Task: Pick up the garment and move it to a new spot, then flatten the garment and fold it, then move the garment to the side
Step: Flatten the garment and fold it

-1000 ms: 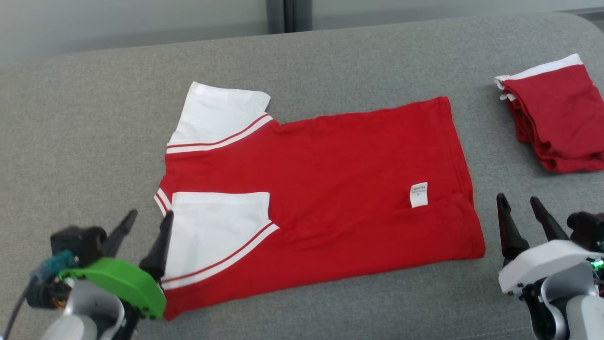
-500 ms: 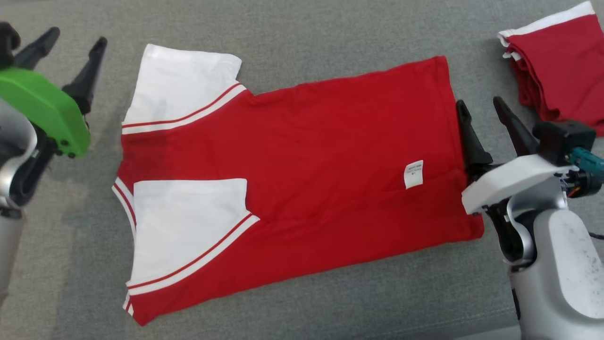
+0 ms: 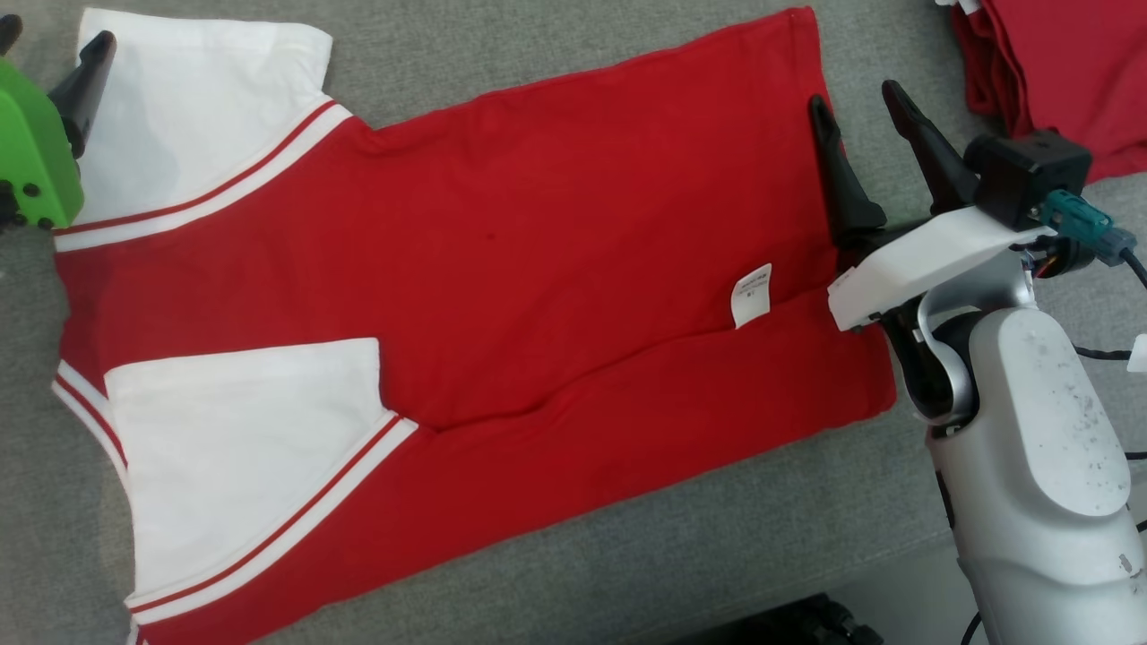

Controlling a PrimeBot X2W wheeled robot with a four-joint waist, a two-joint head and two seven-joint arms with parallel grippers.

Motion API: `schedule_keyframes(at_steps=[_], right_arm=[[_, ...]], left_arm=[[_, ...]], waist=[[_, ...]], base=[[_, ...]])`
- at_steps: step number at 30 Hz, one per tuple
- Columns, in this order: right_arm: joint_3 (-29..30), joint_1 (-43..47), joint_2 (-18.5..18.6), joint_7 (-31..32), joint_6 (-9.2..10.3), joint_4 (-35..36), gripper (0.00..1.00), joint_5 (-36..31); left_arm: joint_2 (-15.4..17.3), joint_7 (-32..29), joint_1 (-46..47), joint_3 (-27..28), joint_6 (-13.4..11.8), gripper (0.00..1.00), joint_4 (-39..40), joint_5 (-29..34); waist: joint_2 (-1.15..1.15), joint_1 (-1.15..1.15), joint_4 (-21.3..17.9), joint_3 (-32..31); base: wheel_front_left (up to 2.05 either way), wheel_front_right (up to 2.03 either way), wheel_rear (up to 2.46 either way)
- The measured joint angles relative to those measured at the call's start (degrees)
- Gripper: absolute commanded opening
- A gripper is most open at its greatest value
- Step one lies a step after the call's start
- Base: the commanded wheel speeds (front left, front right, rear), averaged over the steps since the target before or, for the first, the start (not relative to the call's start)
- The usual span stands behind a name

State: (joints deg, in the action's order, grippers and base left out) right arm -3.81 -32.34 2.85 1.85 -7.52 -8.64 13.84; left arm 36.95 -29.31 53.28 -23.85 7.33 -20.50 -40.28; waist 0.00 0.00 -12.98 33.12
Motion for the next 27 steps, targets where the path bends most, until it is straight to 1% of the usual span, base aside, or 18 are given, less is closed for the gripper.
schedule_keyframes(at_steps=[8, 9, 10, 11, 12, 16, 22, 27], right_arm=[[-0.85, -2.65, 0.00, -1.40, 0.00, -2.60, 1.00, 0.55], [-1.02, -2.99, 0.00, -1.40, 0.00, -2.82, 1.00, 0.45], [-1.23, -3.44, -0.02, -1.40, 0.00, -3.01, 1.00, 0.16], [-1.46, -3.96, 0.01, -1.37, 0.00, -3.20, 1.00, -0.27], [-1.68, -4.47, 0.09, -1.32, 0.00, -3.35, 1.00, -0.58], [-2.36, -8.29, 1.01, 0.14, 0.00, -5.17, 1.00, -2.01], [-3.32, -15.34, 2.24, 3.70, 0.00, -11.87, 1.00, -2.74], [-3.85, -19.50, 5.72, 7.34, 0.00, -18.22, 1.00, -4.36]], left_arm=[[0.85, 0.11, 1.79, -0.68, 0.04, 1.00, -1.85, -0.22], [0.92, 0.10, 1.97, -0.79, 0.04, 0.83, -1.83, -0.33], [0.96, -0.05, 2.15, -0.99, 0.04, 0.40, -1.78, -0.42], [0.96, -0.13, 2.29, -1.35, 0.04, 0.22, -1.57, -0.46], [0.93, -0.13, 2.36, -1.66, 0.04, 0.00, -1.42, -0.53], [0.51, 0.47, 2.41, -2.97, 0.05, 0.00, -0.33, -0.89], [-0.41, 4.56, 2.83, -3.64, 0.05, 0.00, 0.32, 0.27], [-2.19, 7.02, 3.37, -5.90, 0.05, 0.00, 2.76, 0.26]], waist=[[0.00, 0.00, -2.86, 3.19], [0.00, 0.00, -3.03, 3.36], [0.00, 0.00, -3.09, 3.42], [0.00, 0.00, -3.05, 3.38], [0.00, 0.00, -2.95, 3.33], [0.00, 0.00, -2.00, 2.89], [0.00, 0.00, 0.04, 2.28], [0.00, 0.00, 2.26, 1.69]], base=[[0.00, 0.00, 0.00], [0.00, 0.00, 0.00], [0.00, 0.00, 0.00], [0.00, 0.00, 0.00], [0.00, 0.00, 0.00], [0.00, 0.00, 0.00], [0.00, 0.00, 0.00], [0.00, 0.00, 0.00]])
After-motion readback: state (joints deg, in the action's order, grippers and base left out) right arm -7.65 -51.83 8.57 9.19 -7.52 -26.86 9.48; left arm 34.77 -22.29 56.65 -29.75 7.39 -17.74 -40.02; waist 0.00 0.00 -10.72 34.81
